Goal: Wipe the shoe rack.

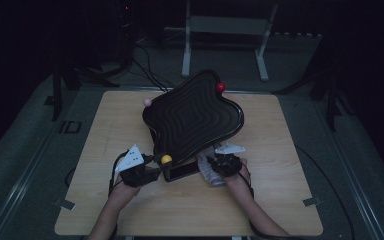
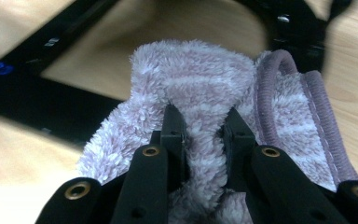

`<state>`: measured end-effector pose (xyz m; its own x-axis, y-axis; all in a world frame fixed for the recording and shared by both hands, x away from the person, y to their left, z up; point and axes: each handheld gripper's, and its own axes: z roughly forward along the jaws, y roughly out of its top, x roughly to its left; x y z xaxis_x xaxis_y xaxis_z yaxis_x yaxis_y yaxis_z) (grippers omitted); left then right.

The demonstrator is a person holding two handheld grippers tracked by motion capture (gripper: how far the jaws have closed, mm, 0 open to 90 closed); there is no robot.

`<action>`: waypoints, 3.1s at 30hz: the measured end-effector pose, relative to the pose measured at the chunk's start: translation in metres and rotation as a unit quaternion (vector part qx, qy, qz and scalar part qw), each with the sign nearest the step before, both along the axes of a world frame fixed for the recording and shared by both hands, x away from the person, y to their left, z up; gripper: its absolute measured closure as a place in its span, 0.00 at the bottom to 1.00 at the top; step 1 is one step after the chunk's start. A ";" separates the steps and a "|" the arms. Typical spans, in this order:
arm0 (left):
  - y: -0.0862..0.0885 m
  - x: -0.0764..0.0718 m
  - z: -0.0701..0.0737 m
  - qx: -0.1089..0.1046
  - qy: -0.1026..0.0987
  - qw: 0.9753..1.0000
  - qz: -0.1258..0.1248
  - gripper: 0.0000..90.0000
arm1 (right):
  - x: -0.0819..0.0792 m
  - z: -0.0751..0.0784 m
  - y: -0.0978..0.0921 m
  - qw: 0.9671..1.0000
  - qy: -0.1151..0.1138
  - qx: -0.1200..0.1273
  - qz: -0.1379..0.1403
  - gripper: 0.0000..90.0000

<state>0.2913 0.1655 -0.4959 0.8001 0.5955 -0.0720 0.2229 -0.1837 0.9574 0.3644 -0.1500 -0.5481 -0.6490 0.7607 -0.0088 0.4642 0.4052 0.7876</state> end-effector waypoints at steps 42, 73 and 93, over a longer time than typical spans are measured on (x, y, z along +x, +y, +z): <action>-0.102 -0.018 0.004 0.018 -0.014 0.997 -0.078 0.67 | -0.074 0.054 -0.121 0.992 -0.030 0.107 -0.056 0.83; 0.038 0.060 0.025 0.027 -0.031 0.984 0.172 0.51 | -0.122 0.131 -0.056 0.981 -0.086 0.144 0.094 0.81; 0.032 0.087 0.002 0.037 -0.003 0.983 0.181 0.67 | -0.114 0.092 -0.026 0.990 -0.035 0.083 0.110 0.70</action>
<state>0.3781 0.1976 -0.4938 0.5359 0.8442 -0.0137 0.2803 -0.1626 0.9460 0.2509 -0.1760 -0.4565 -0.8017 0.5954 0.0528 0.3201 0.3529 0.8792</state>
